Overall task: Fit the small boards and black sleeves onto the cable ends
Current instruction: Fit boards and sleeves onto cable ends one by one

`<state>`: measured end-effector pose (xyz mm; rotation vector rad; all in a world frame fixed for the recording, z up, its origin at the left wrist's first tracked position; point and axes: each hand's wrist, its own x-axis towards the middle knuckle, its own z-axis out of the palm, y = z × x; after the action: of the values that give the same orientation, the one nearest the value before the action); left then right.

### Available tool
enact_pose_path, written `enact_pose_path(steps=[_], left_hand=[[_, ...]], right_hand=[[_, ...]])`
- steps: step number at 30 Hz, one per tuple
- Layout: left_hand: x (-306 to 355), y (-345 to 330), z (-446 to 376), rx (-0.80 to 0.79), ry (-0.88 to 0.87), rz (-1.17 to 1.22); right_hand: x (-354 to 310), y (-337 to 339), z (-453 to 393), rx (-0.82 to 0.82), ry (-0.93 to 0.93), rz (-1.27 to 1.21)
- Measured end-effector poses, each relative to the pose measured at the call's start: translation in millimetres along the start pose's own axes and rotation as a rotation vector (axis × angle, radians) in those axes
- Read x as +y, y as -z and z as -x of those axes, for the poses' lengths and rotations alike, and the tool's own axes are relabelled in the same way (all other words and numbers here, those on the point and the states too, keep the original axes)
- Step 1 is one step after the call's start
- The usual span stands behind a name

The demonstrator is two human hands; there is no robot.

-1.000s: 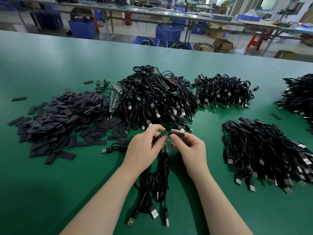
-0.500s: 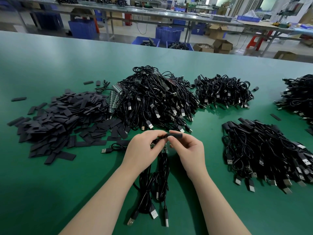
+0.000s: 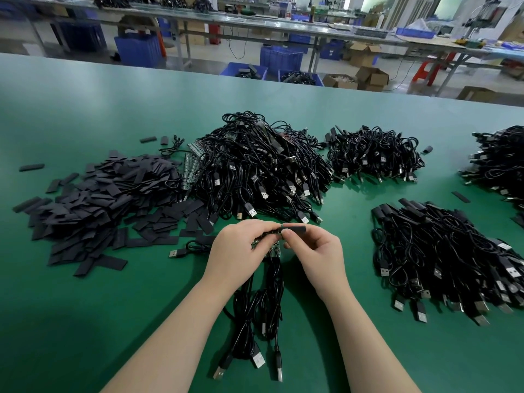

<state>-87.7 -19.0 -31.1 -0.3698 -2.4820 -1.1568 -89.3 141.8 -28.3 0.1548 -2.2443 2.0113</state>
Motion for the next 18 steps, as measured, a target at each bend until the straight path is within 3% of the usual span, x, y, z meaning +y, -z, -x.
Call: enact_pose_path(steps=[18], left_hand=[[-0.3,1.3,-0.3,0.005,-0.009,0.013]], right_hand=[[-1.2,-0.3,1.5,-0.022,0.015,0.007]])
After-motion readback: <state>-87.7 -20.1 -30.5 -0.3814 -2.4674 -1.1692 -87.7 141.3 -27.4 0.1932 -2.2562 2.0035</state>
